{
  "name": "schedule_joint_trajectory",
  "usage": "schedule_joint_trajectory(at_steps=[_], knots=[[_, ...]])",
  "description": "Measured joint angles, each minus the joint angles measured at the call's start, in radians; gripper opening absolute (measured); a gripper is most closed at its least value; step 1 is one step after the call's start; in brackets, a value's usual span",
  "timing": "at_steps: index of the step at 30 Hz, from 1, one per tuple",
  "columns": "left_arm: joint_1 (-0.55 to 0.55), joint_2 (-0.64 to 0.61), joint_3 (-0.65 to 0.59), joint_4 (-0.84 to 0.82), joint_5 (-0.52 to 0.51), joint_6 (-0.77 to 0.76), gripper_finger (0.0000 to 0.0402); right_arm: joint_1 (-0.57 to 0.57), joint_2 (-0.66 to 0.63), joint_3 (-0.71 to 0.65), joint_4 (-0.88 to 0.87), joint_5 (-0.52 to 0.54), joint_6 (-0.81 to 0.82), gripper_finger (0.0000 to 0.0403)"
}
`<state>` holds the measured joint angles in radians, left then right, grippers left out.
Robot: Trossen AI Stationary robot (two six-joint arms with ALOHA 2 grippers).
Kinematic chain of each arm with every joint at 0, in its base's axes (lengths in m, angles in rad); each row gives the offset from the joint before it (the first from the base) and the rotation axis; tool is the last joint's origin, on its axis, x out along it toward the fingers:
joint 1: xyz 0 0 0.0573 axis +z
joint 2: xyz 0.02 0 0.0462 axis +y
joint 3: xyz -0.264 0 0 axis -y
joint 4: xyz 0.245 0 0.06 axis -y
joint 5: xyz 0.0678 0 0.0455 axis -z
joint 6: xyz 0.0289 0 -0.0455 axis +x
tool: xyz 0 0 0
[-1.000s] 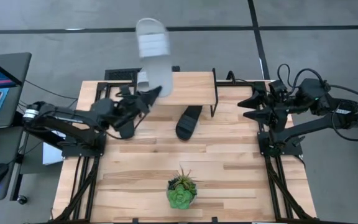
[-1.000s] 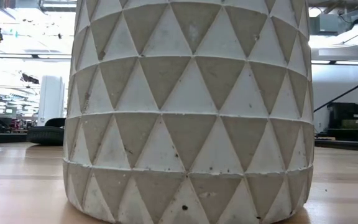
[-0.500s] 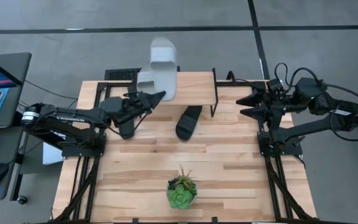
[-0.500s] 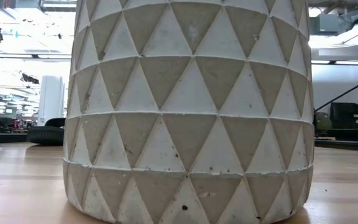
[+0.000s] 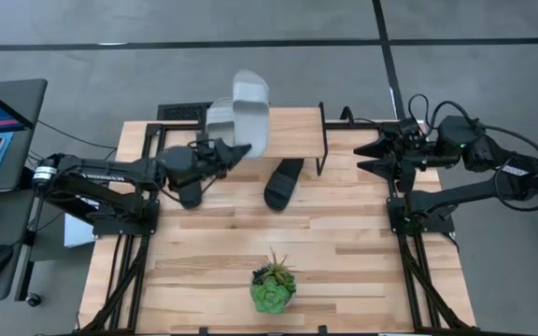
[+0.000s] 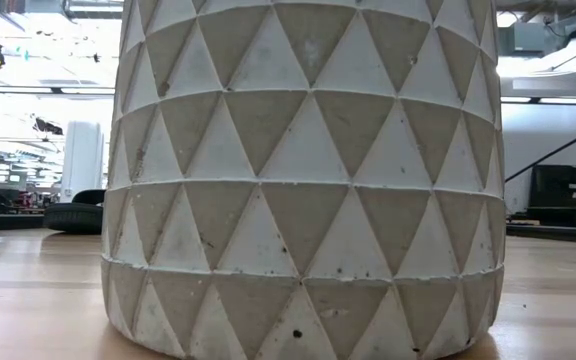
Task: Pick and place slides into the shelf
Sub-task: Put the gray slide on the shelf
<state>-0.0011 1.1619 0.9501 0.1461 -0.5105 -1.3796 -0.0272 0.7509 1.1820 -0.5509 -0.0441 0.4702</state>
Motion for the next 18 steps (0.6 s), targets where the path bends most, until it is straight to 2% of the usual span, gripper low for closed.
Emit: schedule_joint_trajectory(at_steps=[2, 8, 11, 18], knots=[[-0.016, 0.023, -0.002, -0.020, 0.012, -0.027, 0.0046, -0.012, 0.000, 0.000, -0.007, 0.000, -0.001, 0.0249], [-0.021, 0.118, -0.001, 0.116, 0.061, -0.029, 0.0046, -0.045, 0.000, 0.000, -0.026, -0.005, -0.008, 0.0249], [-0.021, 0.145, -0.002, 0.122, 0.062, -0.028, 0.0046, -0.054, 0.000, 0.000, -0.027, -0.007, -0.008, 0.0249], [-0.067, 0.151, -0.027, 0.163, -0.128, -0.059, 0.0046, -0.054, -0.013, 0.000, -0.055, -0.007, -0.008, 0.0249]])
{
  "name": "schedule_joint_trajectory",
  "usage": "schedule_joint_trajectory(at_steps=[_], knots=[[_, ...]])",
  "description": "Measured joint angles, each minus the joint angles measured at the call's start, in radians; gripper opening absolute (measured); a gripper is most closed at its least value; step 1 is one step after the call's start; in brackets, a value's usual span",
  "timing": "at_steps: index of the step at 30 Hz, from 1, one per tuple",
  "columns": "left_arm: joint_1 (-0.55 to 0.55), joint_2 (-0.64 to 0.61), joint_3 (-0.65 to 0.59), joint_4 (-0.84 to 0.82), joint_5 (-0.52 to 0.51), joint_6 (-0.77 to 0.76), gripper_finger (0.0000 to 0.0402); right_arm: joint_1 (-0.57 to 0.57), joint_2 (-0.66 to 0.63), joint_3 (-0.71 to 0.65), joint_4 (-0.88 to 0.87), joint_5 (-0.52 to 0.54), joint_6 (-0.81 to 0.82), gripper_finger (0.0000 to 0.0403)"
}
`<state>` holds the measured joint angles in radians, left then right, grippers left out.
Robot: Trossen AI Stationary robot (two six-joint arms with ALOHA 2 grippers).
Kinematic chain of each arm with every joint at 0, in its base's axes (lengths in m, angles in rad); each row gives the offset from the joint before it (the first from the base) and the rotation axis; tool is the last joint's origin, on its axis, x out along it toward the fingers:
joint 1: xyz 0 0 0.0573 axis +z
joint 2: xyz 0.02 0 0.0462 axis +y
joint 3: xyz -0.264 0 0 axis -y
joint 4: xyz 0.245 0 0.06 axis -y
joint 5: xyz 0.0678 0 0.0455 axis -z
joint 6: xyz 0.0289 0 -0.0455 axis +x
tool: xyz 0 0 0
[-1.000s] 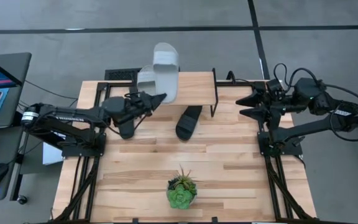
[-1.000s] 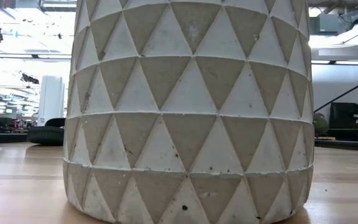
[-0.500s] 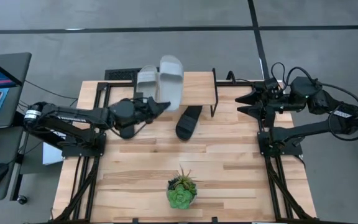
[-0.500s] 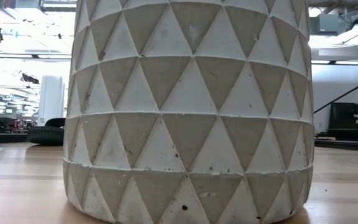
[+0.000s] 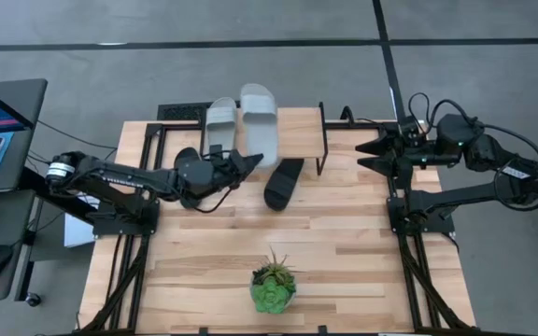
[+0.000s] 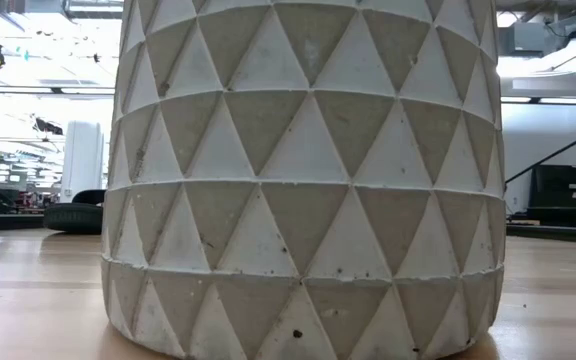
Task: Pick and place slides into the shelf
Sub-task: Put the gray slide on the shelf
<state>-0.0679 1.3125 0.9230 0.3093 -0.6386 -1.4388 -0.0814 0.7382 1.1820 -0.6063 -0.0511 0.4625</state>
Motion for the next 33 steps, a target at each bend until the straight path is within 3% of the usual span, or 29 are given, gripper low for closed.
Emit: schedule_joint_trajectory(at_steps=[7, 19, 26, 29, 33], knots=[[-0.027, 0.018, -0.039, -0.005, -0.022, -0.085, 0.0046, -0.005, -0.014, 0.000, -0.020, 0.004, -0.020, 0.0249], [-0.030, 0.048, -0.045, 0.001, -0.029, -0.047, 0.0045, -0.078, -0.023, 0.000, -0.085, 0.000, -0.029, 0.0249], [-0.051, 0.141, -0.045, 0.149, -0.021, -0.042, 0.0045, -0.085, -0.033, 0.000, -0.103, -0.001, -0.029, 0.0249], [-0.080, 0.146, -0.051, 0.158, -0.082, -0.042, 0.0045, -0.085, -0.034, 0.000, -0.106, -0.001, -0.029, 0.0249], [-0.147, 0.144, -0.149, 0.312, -0.214, -0.068, 0.0045, -0.085, -0.033, 0.000, -0.106, -0.001, -0.029, 0.0249]])
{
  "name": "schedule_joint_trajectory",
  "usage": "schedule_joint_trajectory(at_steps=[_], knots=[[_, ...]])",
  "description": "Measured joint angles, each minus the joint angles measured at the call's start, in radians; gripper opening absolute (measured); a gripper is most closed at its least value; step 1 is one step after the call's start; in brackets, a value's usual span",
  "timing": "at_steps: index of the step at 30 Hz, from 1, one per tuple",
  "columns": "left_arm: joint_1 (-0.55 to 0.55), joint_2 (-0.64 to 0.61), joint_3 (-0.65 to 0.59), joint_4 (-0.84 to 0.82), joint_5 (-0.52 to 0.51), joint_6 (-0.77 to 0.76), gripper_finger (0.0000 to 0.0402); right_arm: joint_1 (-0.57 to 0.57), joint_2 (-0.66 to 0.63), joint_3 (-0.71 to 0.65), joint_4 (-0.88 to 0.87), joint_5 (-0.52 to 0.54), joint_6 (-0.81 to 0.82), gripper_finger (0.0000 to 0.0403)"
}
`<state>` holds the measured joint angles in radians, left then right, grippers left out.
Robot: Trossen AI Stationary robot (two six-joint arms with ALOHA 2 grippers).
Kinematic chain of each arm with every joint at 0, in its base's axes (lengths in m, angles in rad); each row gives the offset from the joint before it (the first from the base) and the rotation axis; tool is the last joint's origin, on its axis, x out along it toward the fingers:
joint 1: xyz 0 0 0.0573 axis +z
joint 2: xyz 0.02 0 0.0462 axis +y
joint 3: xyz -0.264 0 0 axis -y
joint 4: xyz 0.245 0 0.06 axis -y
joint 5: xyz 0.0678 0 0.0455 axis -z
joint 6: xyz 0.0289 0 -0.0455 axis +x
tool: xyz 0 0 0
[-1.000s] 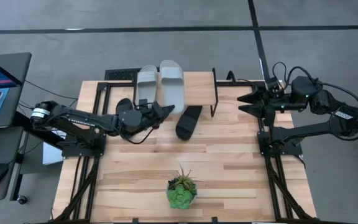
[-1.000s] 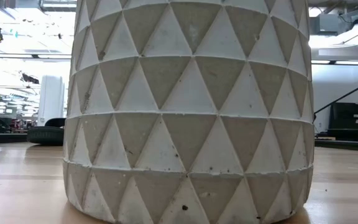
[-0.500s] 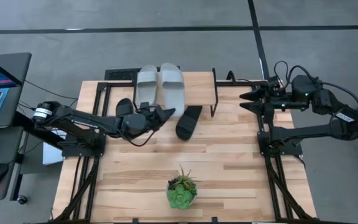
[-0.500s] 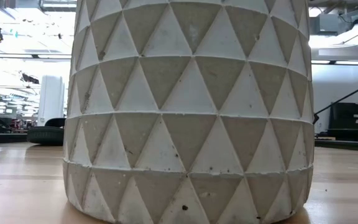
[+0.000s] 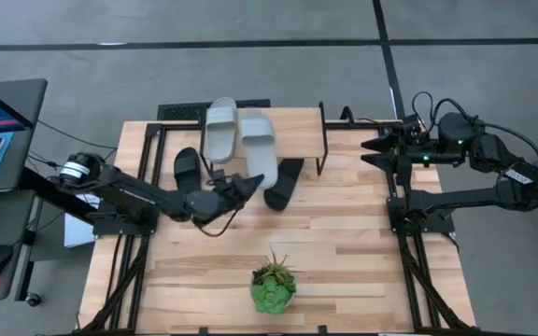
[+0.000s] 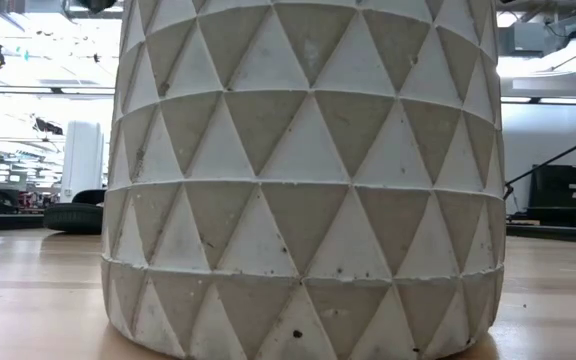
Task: Pick and place slides into the shelf
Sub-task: Put the gray slide on the shelf
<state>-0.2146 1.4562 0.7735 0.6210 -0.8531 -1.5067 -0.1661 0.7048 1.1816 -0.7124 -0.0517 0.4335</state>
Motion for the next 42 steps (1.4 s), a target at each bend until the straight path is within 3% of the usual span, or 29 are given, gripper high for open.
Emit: schedule_joint_trajectory(at_steps=[6, 12, 17, 27, 42], knots=[[-0.027, 0.003, -0.106, 0.215, -0.035, 0.044, 0.0045, 0.000, 0.002, 0.000, 0.003, 0.001, 0.002, 0.0249], [0.030, 0.003, -0.104, 0.265, 0.172, 0.135, 0.0045, 0.000, 0.003, 0.000, 0.009, 0.030, 0.012, 0.0249], [0.053, 0.003, -0.115, 0.265, 0.240, 0.150, 0.0045, 0.000, 0.003, 0.000, 0.009, 0.053, 0.037, 0.0249], [0.012, 0.002, -0.288, 0.455, 0.163, 0.083, 0.0045, 0.000, 0.003, 0.000, 0.009, 0.077, 0.088, 0.0249], [0.101, 0.002, -0.336, 0.488, 0.278, 0.132, 0.0044, 0.000, 0.024, 0.000, 0.009, 0.102, 0.098, 0.0249]])
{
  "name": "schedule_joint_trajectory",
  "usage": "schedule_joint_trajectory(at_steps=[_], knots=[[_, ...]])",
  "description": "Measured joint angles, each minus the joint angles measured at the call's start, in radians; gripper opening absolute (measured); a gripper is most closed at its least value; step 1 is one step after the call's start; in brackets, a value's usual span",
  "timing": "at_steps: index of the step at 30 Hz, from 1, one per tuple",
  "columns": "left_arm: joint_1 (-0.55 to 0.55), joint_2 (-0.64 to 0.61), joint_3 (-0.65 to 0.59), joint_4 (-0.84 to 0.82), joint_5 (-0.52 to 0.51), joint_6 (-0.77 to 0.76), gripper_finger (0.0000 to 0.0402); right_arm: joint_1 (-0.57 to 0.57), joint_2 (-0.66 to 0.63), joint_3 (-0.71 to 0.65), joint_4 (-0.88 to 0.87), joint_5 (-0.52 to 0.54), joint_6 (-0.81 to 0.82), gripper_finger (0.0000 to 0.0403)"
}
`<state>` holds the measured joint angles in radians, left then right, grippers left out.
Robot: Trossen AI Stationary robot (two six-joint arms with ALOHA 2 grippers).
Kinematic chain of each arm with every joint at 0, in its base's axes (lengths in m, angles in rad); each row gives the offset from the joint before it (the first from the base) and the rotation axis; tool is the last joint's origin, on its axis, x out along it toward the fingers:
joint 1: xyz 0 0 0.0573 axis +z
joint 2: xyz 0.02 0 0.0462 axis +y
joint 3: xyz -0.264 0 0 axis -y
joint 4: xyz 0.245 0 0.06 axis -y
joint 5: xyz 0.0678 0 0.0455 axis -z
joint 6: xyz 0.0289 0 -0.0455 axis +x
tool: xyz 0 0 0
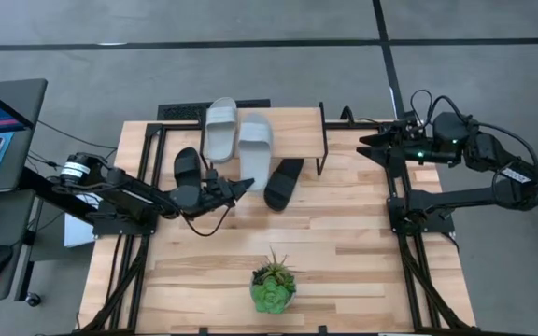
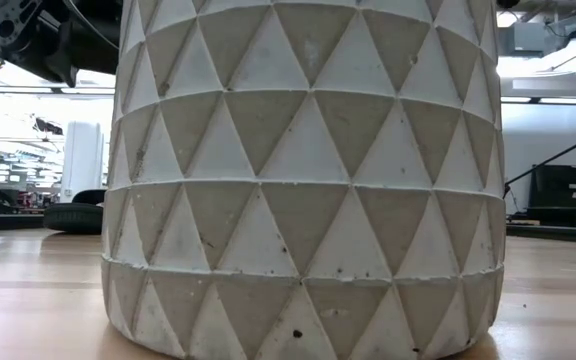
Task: Pick and place slides into the shelf
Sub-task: Put the gray slide on the shelf
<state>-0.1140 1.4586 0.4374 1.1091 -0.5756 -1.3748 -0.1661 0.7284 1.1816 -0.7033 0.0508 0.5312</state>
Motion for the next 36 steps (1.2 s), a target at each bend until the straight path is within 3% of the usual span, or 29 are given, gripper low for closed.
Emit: schedule_joint_trajectory(at_steps=[36], knots=[[0.060, 0.000, 0.000, -0.104, -0.020, -0.139, 0.0044, 0.000, 0.005, 0.000, 0.000, 0.000, 0.011, 0.0249]])
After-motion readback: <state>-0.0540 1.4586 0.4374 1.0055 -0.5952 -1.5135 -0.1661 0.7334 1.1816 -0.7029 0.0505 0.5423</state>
